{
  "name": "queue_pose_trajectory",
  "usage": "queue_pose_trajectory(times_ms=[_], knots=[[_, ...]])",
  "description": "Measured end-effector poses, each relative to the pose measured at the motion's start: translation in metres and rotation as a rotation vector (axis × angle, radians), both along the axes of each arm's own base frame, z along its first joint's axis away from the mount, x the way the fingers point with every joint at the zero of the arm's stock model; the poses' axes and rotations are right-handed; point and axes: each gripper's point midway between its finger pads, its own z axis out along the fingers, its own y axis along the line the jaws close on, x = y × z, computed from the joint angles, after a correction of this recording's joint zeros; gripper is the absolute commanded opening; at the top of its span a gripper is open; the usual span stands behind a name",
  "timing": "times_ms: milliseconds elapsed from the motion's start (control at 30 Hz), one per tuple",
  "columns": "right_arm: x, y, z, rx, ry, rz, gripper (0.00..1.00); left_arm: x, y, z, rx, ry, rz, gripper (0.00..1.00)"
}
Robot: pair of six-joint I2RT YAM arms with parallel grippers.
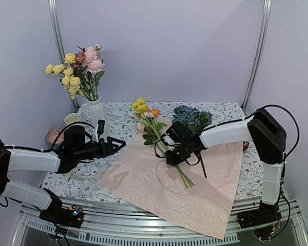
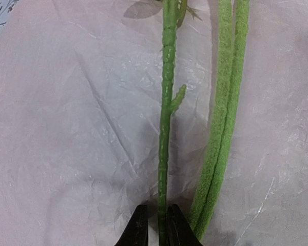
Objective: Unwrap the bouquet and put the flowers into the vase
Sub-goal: Pick up the fake flower from the flattened wrapping paper.
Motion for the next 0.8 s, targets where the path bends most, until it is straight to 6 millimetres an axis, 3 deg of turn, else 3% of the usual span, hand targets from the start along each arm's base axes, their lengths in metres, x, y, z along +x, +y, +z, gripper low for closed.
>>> queue_pose_trajectory(times_ms=[67, 167, 467, 600, 800], knots=[[0.000, 0.002, -0.002, -0.015, -0.005, 0.001, 0.15, 0.000, 0.000, 0.001, -0.001, -0.002, 0.000, 0.74], [0.002, 0.006, -0.002, -0.037, -0.020, 0.000, 0.04, 0.000, 0.000, 0.001, -0.002, -0.004, 0.000, 0.74], [-0.004, 0.011, 0.006, -0.037, -0.053, 0.008, 0.04, -0.001, -0.003, 0.002, -0.004, -0.005, -0.010, 0.74], [-0.009, 0.013, 0.045, 0.049, -0.108, 0.018, 0.04, -0.005, -0.016, 0.013, -0.022, -0.027, -0.055, 0.74], [-0.023, 0.024, 0.137, 0.334, -0.237, 0.076, 0.04, -0.013, -0.031, 0.029, -0.048, -0.072, -0.111, 0.75]])
